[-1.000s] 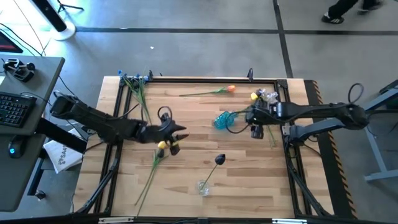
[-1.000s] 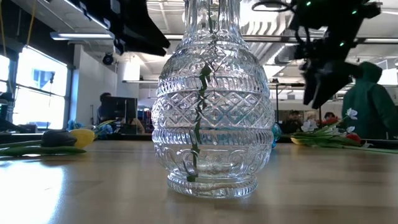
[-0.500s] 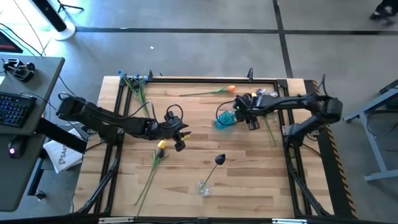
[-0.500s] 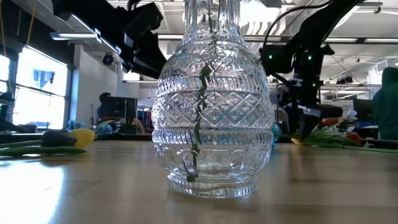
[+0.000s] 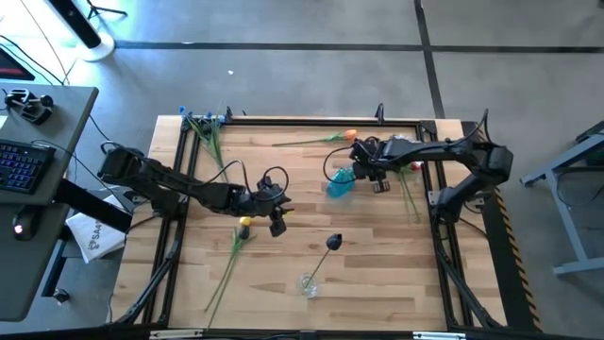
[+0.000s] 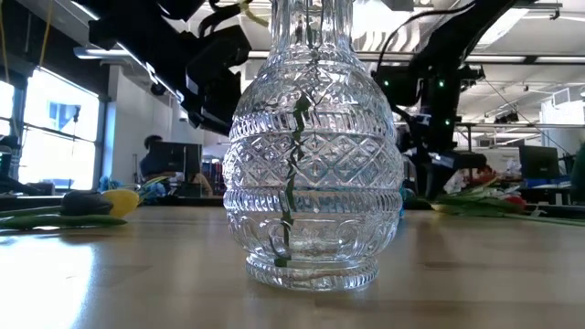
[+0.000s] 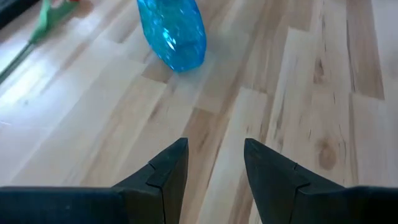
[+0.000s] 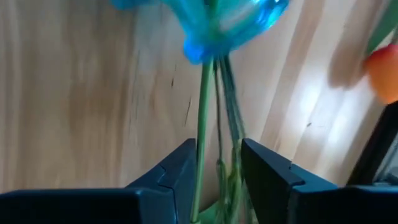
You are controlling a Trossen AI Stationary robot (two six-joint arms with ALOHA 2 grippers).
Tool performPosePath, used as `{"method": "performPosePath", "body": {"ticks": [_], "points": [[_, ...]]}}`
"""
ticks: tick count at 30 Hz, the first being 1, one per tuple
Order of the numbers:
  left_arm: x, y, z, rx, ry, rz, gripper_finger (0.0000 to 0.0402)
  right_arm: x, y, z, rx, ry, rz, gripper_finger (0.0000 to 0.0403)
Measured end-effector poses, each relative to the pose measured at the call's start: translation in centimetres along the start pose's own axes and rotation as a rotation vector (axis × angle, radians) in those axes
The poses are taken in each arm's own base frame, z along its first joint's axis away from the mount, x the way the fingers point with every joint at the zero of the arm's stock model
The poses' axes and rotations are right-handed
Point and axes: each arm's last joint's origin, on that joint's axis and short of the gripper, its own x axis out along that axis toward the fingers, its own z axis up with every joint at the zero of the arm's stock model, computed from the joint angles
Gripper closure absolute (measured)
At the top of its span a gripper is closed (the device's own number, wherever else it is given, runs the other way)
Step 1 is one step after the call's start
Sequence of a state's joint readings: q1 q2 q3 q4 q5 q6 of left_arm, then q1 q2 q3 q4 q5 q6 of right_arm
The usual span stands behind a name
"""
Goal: Sort flowers into vase by color
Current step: Adjust the blue vase
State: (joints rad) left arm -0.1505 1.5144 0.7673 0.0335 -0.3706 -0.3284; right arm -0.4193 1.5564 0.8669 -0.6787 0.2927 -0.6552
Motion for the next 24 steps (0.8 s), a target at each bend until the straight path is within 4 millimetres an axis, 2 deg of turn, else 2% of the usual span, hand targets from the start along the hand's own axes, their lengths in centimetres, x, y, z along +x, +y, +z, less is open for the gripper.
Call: {"method": "performPosePath", "body": {"ticks": [7,16,20,24], "points": [[0.1,-0.1,0.0,-0.003,-0.007,-0.004,0.0254,-1.7,-0.9,0.3,0.006,-0.027,-0.019,0.0270],[0.1,-0.1,0.0,-0.003,-0.002,-0.017,0.0254,-0.6,-1.3,-1.0,-0.091,0.011,0.008,0.0176],[0.1,-0.2,0.1,-0.006,-0.005,-0.035,0.0254,0.0,-1.3,-1.6,-0.120,0.003,0.035,0.0172],[0.1,-0.2,0.1,-0.006,-0.005,-0.035,0.0254,0.8,-1.0,-2.1,-0.139,-0.023,0.073,0.0187]]}}
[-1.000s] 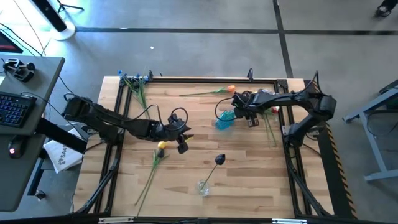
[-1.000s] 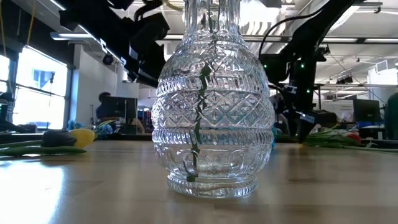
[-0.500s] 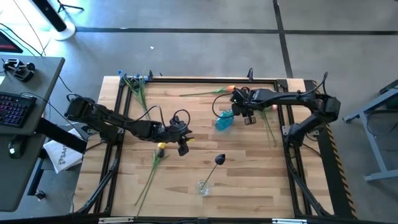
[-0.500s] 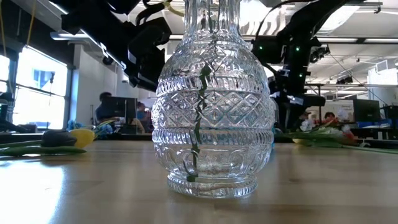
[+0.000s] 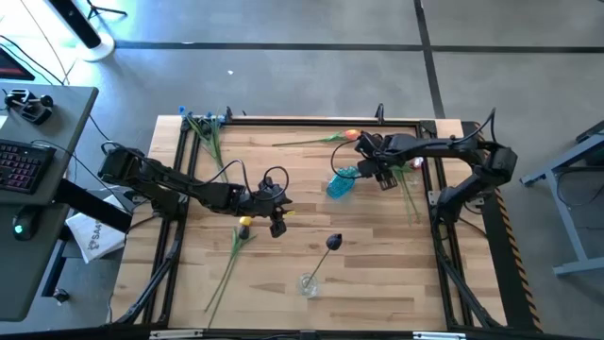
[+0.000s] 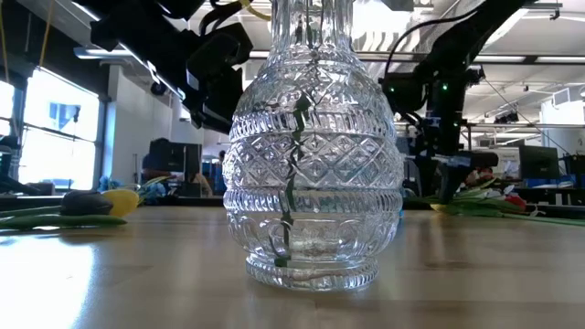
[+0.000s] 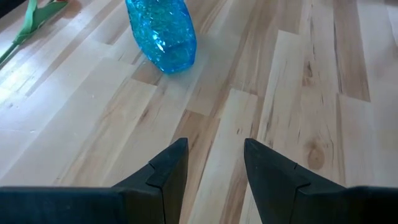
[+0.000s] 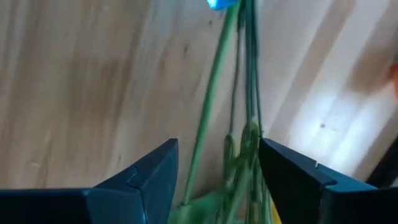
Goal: Sort flowers into vase by color
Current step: Adjust the blue vase
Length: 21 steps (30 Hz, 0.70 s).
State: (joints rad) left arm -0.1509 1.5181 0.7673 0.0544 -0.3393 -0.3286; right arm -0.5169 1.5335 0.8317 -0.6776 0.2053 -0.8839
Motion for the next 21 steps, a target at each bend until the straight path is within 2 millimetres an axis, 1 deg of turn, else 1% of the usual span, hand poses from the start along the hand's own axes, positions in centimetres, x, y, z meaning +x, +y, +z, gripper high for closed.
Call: {"method": "performPosePath", "body": {"ticks": [2,5,13,15,18,21], "points": [[0.0,0.0,0.0,0.000,-0.001,0.000,0.0254,0.4,0.0,-0.2,-0.004,0.006,-0.020,0.0201],[0.0,0.0,0.0,-0.002,-0.004,-0.002,0.0254,0.7,0.0,-0.3,0.001,0.016,-0.044,0.0238],[0.0,0.0,0.0,0.010,-0.003,-0.005,0.0254,1.3,-0.3,-0.9,-0.007,0.019,-0.083,0.0382],[0.0,-0.1,0.0,0.019,0.005,-0.026,0.0254,1.2,-0.3,-0.7,-0.016,0.017,-0.088,0.0394],[0.5,-0.1,-0.2,0.038,0.022,-0.061,0.0254,1.0,-0.2,0.0,-0.043,0.003,-0.134,0.0385],[1.5,0.0,-0.4,0.039,0.023,-0.081,0.0254,0.8,0.0,0.8,-0.099,-0.009,-0.169,0.0391]]}}
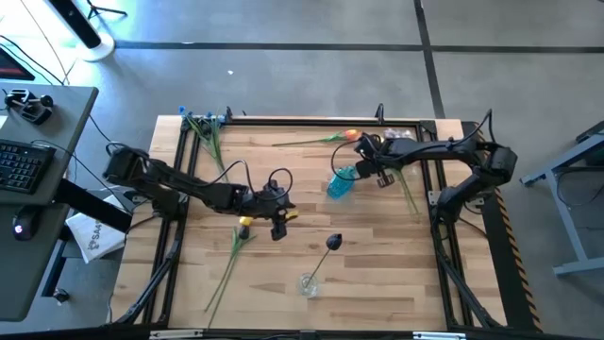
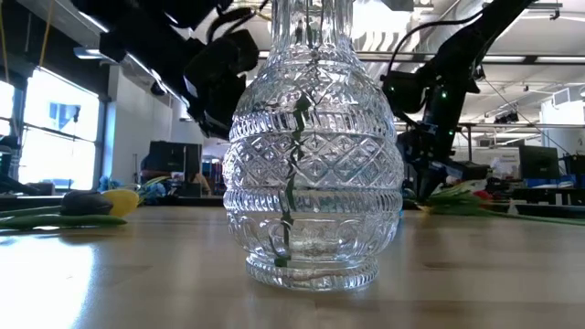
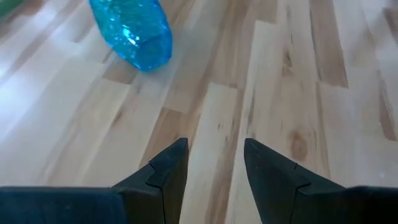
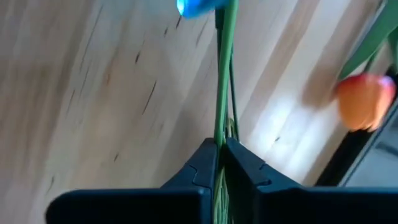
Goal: Sort flowers into vase by color
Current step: Adjust the blue vase
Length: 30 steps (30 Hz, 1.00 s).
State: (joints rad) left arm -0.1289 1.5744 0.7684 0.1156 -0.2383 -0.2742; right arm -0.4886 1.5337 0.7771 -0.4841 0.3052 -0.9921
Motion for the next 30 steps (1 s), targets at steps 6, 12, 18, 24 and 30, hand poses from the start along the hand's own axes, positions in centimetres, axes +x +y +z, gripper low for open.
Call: {"method": "performPosePath", "body": {"ticks": [6,12,18,24,30], "points": [[2.7,0.5,-0.7,0.028,-0.025,0.012,0.0254,-0.6,0.7,1.6,-0.091,-0.037,-0.031,0.0397],[4.9,1.8,-1.0,-0.005,-0.079,0.041,0.0254,-1.3,1.7,3.2,-0.159,-0.071,-0.059,0.0400],[6.0,3.1,-1.3,-0.031,-0.089,0.070,0.0254,-1.9,2.8,4.6,-0.212,-0.092,-0.091,0.0400],[5.7,3.2,-0.7,-0.039,-0.119,0.061,0.0254,-2.3,3.2,5.3,-0.235,-0.085,-0.132,0.0400],[3.5,2.8,1.6,-0.050,-0.210,-0.054,0.0254,-2.4,3.2,5.4,-0.233,-0.078,-0.151,0.0400]]}}
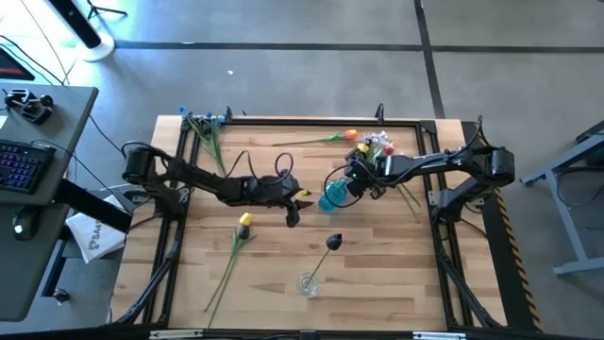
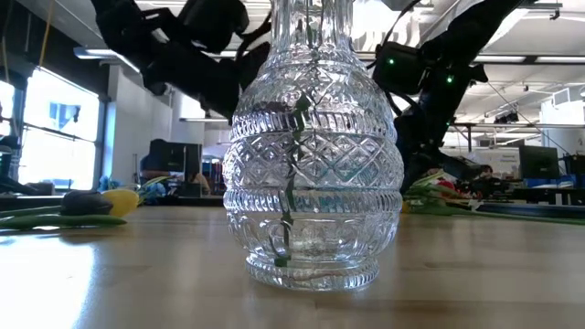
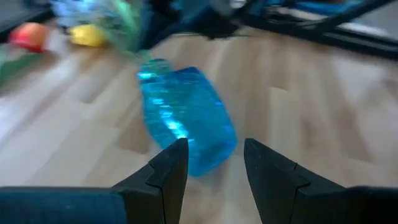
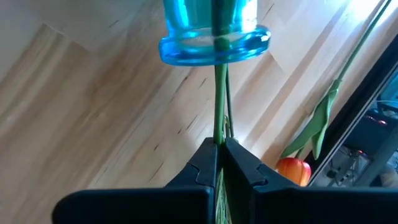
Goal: Sort flowers into vase by color
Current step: Adjust the blue vase
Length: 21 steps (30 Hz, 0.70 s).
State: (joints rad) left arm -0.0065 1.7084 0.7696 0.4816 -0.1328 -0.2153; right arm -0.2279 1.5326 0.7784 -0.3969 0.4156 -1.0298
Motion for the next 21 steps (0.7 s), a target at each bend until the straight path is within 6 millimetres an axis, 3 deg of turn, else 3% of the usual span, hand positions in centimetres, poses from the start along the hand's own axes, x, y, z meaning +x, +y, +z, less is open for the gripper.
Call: {"method": "performPosePath", "body": {"ticks": [5,14,21], "points": [[0.6,0.0,-0.6,0.000,0.016,-0.045,0.0254,0.0,-0.1,0.1,0.006,-0.006,-0.011,0.0400],[3.4,0.4,-1.8,-0.026,-0.009,-0.013,0.0254,-0.1,-0.2,0.2,0.009,-0.014,-0.024,0.0400],[5.5,0.2,-2.3,-0.020,0.032,-0.031,0.0255,-1.0,-0.7,1.5,-0.015,-0.040,-0.069,0.0400]]}}
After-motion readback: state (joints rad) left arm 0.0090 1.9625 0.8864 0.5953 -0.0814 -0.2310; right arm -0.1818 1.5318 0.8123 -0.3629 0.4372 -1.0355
